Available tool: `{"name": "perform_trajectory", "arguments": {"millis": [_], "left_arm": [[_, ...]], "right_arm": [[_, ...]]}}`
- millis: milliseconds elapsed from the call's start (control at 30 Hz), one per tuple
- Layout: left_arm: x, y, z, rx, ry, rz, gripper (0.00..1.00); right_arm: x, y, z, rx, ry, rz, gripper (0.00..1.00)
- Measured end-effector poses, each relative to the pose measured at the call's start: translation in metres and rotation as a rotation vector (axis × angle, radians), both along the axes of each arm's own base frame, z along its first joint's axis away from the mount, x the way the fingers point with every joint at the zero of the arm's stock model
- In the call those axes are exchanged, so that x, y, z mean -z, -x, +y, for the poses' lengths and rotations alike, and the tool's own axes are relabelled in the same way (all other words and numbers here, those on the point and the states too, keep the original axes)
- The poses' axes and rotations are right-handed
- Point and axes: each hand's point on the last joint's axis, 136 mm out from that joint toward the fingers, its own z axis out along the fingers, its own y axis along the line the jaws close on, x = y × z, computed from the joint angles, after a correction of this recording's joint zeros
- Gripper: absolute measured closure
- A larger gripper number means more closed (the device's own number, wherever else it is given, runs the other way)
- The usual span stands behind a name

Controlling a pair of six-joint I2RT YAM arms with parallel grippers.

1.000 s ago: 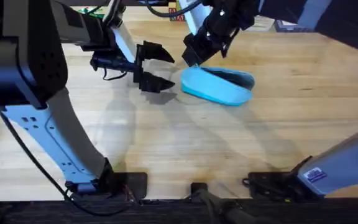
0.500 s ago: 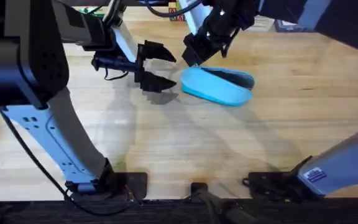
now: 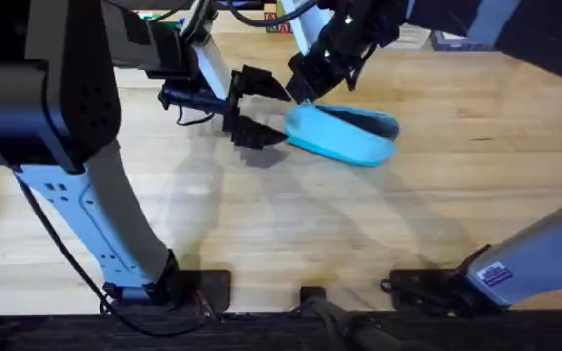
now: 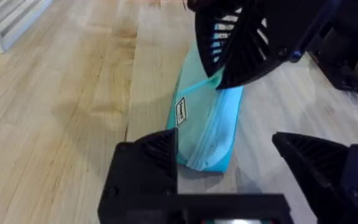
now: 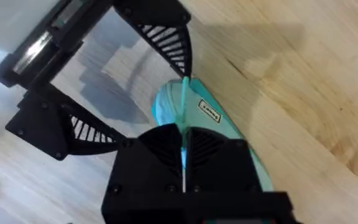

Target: Unzip the bag, pick up the pens from the table one at a time and place them inside, then zip the bag closed.

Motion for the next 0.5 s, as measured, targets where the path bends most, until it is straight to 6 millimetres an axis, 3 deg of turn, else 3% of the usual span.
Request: {"name": "perform_trajectory", "arguments": {"millis": [133,500], "left_arm": [[0.0000,0.0021,-0.0042,0.013,0.000,-0.002,0.062],[0.0000,0.0058,-0.0106,0.032,0.000,-0.002,0.084]], "right_arm": [[0.0000,0.0000,0.0000,0.000,0.000,0.000,0.970],[0.0000,0.0000,0.0000,0.000,0.000,0.000,0.970]]}}
